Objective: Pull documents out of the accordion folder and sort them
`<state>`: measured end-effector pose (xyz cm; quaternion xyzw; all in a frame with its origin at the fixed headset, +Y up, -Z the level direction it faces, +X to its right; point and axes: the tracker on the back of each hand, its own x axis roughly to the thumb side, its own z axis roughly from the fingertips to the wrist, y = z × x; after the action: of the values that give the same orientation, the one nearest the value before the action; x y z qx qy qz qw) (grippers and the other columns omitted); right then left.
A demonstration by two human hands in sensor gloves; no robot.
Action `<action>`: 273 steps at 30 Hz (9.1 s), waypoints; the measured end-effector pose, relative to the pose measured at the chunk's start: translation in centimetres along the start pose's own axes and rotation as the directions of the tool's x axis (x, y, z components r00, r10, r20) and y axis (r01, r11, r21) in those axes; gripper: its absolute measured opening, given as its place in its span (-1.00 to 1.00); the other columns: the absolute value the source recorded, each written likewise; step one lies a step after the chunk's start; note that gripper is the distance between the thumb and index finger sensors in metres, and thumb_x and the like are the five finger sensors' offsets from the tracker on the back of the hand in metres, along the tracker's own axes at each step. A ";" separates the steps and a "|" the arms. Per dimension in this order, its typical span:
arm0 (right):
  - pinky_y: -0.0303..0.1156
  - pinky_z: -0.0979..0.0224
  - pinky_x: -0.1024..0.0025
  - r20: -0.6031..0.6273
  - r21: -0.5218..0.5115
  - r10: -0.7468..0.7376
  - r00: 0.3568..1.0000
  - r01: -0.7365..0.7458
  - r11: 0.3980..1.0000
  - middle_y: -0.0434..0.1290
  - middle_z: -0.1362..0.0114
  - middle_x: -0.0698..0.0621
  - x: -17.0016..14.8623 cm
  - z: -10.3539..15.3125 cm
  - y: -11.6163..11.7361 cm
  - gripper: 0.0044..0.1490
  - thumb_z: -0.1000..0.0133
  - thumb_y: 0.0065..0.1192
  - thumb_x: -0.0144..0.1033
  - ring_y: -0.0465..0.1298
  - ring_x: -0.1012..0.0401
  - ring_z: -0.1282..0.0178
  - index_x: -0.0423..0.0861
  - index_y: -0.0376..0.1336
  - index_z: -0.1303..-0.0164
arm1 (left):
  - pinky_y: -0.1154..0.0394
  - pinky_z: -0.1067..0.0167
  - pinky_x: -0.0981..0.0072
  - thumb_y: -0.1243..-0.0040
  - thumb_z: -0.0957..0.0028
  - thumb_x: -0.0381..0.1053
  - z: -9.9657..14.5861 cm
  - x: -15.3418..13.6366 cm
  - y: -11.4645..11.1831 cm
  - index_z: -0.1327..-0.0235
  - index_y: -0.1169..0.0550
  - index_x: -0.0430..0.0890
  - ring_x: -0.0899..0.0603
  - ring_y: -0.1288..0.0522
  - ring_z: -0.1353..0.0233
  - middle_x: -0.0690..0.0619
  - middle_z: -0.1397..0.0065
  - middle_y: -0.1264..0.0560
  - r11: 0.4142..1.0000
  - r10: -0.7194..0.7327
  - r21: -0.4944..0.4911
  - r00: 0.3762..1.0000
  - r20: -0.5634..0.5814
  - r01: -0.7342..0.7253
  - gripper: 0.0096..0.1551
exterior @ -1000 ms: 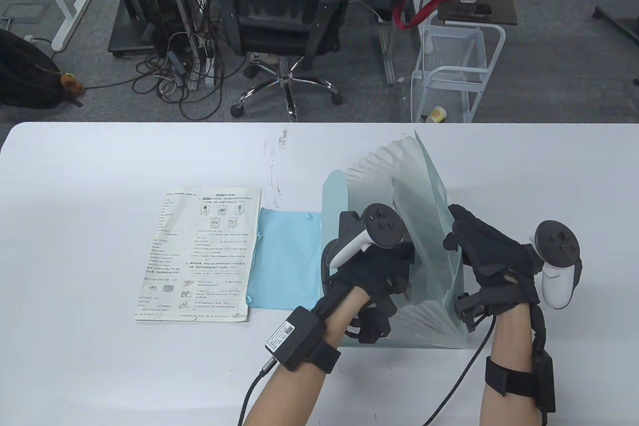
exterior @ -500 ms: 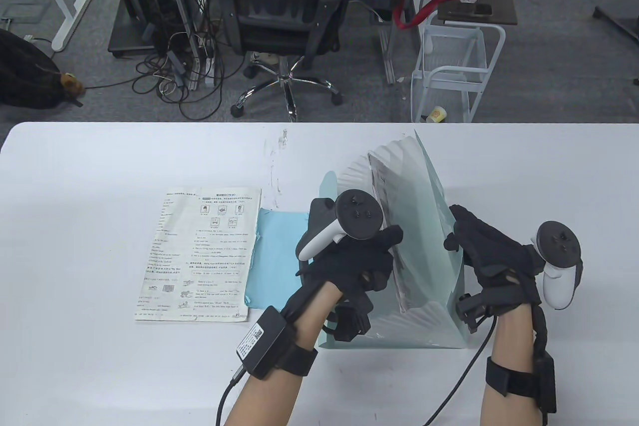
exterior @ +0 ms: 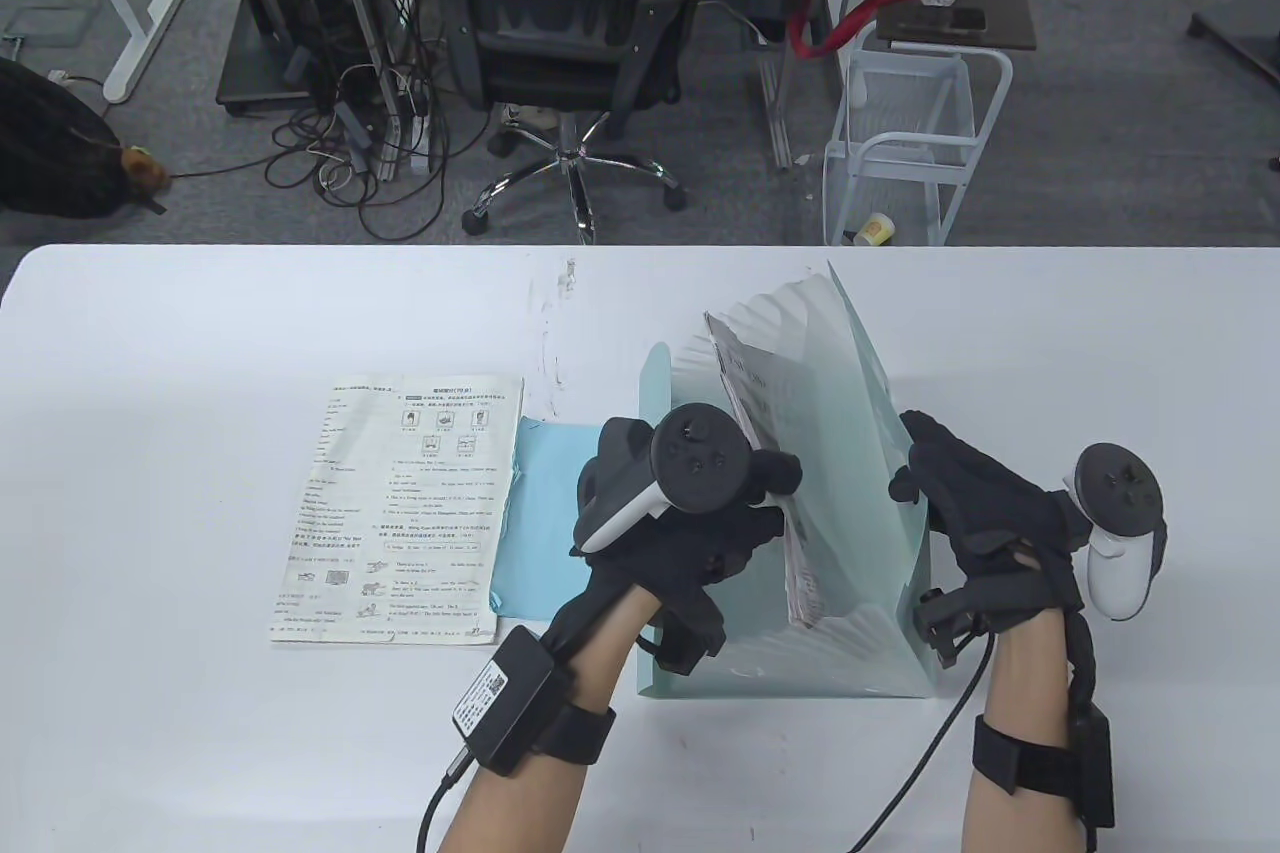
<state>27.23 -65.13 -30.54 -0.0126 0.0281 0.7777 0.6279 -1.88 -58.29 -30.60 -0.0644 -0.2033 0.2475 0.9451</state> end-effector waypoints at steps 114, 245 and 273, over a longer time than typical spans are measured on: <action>0.38 -0.28 -0.18 -0.009 0.013 -0.018 1.000 0.018 1.000 0.44 -0.20 -0.23 -0.5 -0.2 -0.3 -0.11 -0.05 0.19 0.20 0.39 -0.27 -0.36 -0.13 0.19 -0.46 | -0.53 -0.27 -0.11 -0.49 0.06 0.03 7.7 -18.8 -4.5 -0.09 -0.71 0.13 -0.16 -0.74 0.02 0.01 -0.27 -0.69 0.884 -0.338 0.105 0.777 -0.532 0.456 -0.58; 0.54 0.67 0.40 -0.280 -0.395 0.782 0.557 -0.809 0.435 0.67 0.10 -0.04 -1.7 -2.2 5.0 -0.56 0.11 0.52 -0.12 0.67 0.13 0.61 0.02 0.56 0.05 | 0.09 -0.53 -0.27 -0.14 -0.03 0.29 5.8 -10.7 -14.2 -0.53 -0.22 0.37 -0.26 0.05 -0.68 -0.02 -0.73 0.15 0.947 -0.250 -0.241 0.959 -0.134 0.213 -0.26; 0.58 0.53 0.39 -0.095 -0.124 0.995 0.041 -0.992 0.029 0.64 0.11 -0.03 -4.3 -5.1 15.6 -0.56 0.08 0.52 -0.12 0.67 0.15 0.50 -0.02 0.57 0.06 | 0.04 -0.55 -0.25 -0.09 -0.05 0.28 5.7 -10.5 -14.7 -0.54 -0.19 0.36 -0.22 -0.07 -0.67 -0.09 -0.70 0.20 0.936 -0.256 -0.268 0.963 -0.080 0.227 -0.26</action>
<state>12.78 -72.96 -34.97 -0.0316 -0.0371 0.9949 -0.0888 -6.09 -76.08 -25.86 -0.1745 -0.1857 0.0970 0.9621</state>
